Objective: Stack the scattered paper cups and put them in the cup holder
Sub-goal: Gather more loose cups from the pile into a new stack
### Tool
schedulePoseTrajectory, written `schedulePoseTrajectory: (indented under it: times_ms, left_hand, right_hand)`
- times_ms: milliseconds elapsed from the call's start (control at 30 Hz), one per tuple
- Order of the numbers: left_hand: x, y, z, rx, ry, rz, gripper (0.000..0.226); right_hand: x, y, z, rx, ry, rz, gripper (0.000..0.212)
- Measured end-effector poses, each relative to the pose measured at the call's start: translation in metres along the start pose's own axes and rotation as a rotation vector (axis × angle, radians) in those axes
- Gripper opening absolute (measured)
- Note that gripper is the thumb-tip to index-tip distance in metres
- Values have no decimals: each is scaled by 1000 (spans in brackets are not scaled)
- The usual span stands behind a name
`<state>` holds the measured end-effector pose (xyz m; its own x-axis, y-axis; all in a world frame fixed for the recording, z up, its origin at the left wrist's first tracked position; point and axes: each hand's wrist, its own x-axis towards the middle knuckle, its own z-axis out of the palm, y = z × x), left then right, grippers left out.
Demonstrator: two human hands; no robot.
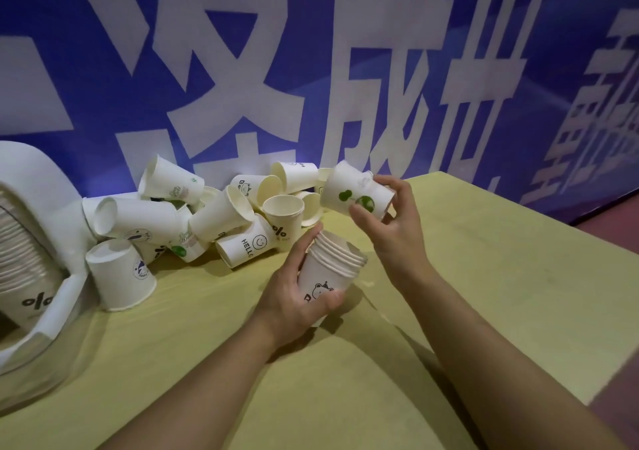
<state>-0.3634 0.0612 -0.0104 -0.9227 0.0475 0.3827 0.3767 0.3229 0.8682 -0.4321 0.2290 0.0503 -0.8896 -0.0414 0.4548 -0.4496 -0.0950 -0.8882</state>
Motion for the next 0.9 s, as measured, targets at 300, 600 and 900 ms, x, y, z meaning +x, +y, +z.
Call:
schedulePoseTrajectory:
  times_ms: [300,600,900]
  left_hand:
    - [3,3,-2,-46,59,-21,94]
    - [4,-1,-5,-135,215,-41,99]
    - [14,-12,-7,-233,263,-87,97]
  right_hand:
    - [-9,1,11,50,-37,73,22]
    - [-16,8,10,-112,-188,75,19]
    - [100,53,-1,-919,-168,-8,36]
